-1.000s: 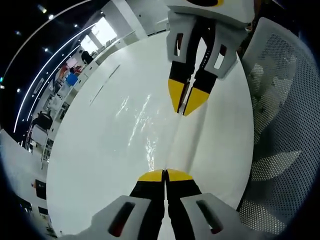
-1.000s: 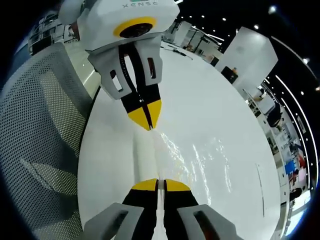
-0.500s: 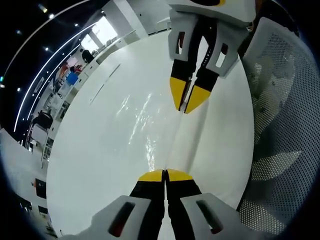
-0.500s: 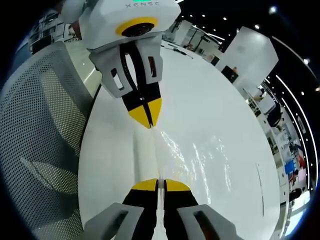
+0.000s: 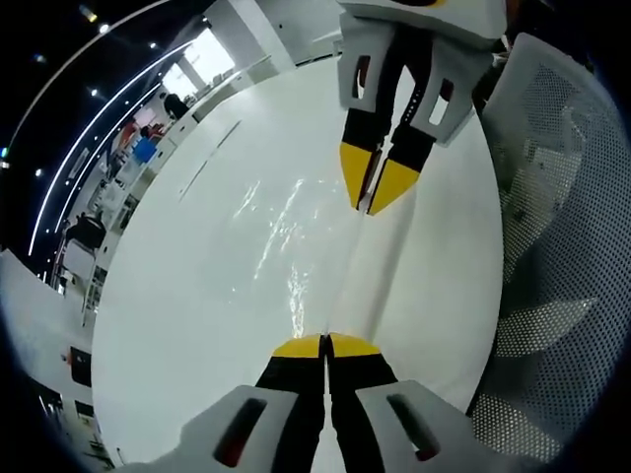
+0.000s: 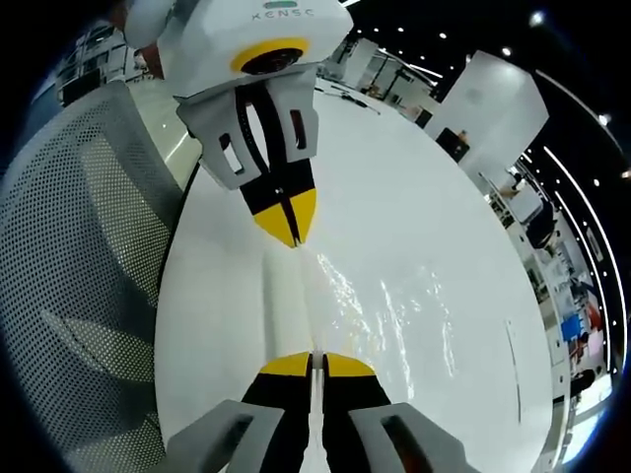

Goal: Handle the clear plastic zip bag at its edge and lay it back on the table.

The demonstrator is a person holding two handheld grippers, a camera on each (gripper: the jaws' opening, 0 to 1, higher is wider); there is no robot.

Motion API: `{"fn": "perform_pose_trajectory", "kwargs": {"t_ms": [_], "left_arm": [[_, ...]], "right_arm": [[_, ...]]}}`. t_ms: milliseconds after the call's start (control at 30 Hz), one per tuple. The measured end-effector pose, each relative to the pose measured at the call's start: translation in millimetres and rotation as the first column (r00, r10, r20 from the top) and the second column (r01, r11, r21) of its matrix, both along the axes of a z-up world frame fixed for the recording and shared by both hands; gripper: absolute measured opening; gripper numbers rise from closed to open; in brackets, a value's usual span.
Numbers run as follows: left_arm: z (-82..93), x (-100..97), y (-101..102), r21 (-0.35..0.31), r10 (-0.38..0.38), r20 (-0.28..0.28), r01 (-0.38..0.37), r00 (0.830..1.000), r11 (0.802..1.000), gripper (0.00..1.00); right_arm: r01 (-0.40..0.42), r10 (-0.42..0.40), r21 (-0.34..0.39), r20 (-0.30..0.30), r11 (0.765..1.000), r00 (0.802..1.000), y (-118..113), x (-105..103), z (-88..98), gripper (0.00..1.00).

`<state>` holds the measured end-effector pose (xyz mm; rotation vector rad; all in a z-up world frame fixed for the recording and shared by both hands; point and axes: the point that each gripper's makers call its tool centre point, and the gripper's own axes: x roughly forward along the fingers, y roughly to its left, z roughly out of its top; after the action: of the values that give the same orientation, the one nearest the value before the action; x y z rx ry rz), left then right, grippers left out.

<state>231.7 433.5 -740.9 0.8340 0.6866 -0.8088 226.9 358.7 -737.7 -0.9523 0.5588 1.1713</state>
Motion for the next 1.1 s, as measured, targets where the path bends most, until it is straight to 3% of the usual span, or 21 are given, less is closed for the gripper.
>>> {"fn": "perform_pose_trajectory", "kwargs": {"t_ms": [1100], "left_arm": [[-8.0, 2.5, 10, 0.008, 0.028, -0.015, -0.028, 0.999, 1.000, 0.00]], "right_arm": [[0.024, -0.025, -0.020, -0.010, 1.000, 1.000, -15, 2, -5.4, 0.00]]}}
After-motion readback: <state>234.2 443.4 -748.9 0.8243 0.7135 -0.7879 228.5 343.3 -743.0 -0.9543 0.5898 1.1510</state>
